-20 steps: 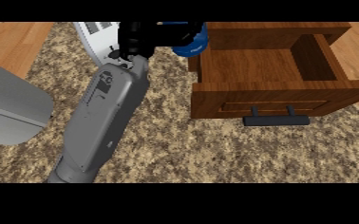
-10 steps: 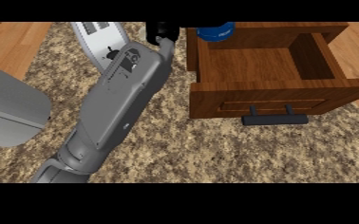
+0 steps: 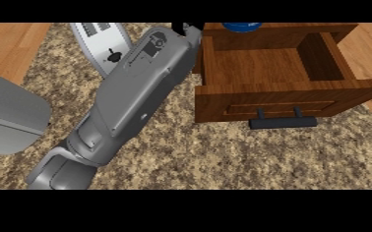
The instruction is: Pick up the can, place it into the drawer and close the drawer
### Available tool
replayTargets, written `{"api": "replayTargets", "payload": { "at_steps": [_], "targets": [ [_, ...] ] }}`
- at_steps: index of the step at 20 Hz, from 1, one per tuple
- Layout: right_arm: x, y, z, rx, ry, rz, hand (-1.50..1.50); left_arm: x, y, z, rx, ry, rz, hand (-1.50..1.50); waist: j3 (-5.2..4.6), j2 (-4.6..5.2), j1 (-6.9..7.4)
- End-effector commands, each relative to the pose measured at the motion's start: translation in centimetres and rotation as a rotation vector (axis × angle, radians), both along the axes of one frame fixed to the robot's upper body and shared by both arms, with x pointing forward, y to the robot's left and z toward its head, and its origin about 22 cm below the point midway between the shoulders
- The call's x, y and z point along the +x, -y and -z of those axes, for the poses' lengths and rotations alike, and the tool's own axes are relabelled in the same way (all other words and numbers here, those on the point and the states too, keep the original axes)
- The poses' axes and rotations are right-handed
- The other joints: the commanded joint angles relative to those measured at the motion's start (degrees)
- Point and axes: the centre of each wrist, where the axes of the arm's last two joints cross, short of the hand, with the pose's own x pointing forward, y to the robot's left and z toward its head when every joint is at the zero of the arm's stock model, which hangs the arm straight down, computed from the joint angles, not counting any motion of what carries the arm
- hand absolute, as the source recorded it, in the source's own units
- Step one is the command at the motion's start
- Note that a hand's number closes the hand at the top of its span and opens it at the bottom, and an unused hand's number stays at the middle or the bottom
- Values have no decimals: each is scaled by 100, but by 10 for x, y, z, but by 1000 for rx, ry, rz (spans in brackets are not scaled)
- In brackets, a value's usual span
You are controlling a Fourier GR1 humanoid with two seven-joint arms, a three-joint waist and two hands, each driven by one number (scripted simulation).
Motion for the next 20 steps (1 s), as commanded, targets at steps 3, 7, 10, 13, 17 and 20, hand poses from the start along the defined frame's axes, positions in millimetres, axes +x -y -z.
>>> {"api": "replayTargets", "payload": {
  "at_steps": [3, 7, 10, 13, 17, 20],
  "targets": [
    [5, -4, -10, 1, -4, -8, -150, 8, 15, -12, 23, -29, 13, 150, 0, 12, -46],
    [12, -9, -4, -10, 7, -45, -150, 7, 16, 14, 43, -31, -22, 150, 6, 45, -178],
    [8, 3, -17, -16, 17, -15, -150, 8, 17, 20, 81, -36, -45, 150, 5, 29, -172],
    [19, 0, -12, -1, 1, -19, -150, 5, 22, 23, 72, -70, -25, 150, 5, 39, -150],
    [15, -9, -7, -4, 7, -27, -150, 6, 19, 38, 104, -93, -43, 150, 6, 57, -235],
    [25, 2, -22, 12, 26, -13, -150, 10, 21, 35, 149, -60, -57, 150, 3, 63, -181]
  ]
}}
